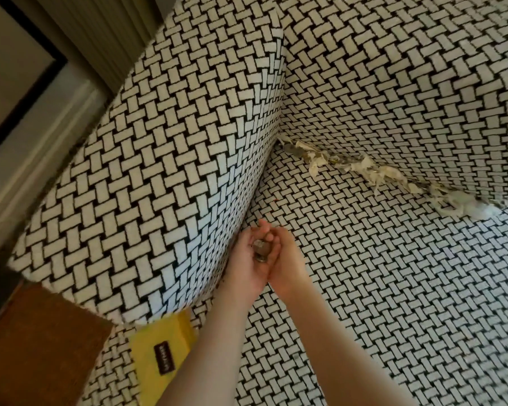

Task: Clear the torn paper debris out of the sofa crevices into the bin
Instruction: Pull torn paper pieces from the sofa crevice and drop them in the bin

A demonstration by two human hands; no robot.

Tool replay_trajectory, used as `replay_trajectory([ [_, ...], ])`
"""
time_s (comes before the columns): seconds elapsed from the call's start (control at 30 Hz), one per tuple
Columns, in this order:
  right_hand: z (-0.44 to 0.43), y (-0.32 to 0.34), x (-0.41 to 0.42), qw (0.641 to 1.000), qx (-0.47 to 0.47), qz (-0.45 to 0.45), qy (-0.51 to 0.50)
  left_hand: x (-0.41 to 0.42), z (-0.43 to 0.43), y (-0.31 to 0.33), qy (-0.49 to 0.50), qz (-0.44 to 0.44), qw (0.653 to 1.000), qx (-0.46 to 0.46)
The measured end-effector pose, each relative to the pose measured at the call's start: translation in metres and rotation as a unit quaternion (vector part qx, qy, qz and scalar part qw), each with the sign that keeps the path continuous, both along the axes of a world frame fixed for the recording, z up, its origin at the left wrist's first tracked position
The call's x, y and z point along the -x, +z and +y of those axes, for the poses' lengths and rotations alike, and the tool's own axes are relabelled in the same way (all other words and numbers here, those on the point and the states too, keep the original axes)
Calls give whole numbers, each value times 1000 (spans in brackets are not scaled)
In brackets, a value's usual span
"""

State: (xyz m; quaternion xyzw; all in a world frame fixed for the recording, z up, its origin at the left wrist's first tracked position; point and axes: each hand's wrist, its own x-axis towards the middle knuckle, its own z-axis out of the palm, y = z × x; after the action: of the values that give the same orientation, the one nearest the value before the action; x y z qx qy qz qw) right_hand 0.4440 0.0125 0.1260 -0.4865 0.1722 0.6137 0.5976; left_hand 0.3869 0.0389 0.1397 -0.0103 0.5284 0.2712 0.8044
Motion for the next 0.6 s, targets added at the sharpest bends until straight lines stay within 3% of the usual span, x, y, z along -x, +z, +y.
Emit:
replay_trajectory([
  [0.23,-46,2,54,995,33,35,82,61,-54,7,36,16,999,22],
  [0.5,-68,-9,107,965,114,-83,222,119,-79,14,134,61,986,84],
  [0.6,-67,-14,124,919,100,-206,322,143,-79,15,166,60,980,92],
])
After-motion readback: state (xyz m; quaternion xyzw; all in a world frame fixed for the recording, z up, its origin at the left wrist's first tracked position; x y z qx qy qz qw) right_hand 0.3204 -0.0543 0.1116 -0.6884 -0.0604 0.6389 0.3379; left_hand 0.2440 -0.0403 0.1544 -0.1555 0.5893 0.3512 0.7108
